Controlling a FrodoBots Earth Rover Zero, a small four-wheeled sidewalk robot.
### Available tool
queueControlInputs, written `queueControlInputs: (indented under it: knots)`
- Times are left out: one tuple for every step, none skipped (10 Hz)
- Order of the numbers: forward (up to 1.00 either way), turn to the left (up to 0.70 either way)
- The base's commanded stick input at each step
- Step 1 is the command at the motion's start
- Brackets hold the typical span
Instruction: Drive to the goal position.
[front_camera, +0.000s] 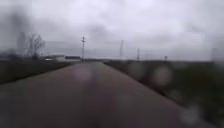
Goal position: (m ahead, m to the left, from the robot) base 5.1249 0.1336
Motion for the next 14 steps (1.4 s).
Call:
queueControlInputs:
  knots:
    - [0.70, 0.00]
    - [0.70, 0.00]
    - [0.70, 0.00]
    - [0.70, 0.00]
    - [0.70, 0.00]
    - [0.70, 0.00]
    - [0.70, 0.00]
    - [0.70, 0.00]
    - [0.70, 0.00]
    - [0.70, 0.00]
    - [0.70, 0.00]
    - [0.70, 0.00]
    - [0.70, 0.00]
    - [0.70, 0.00]
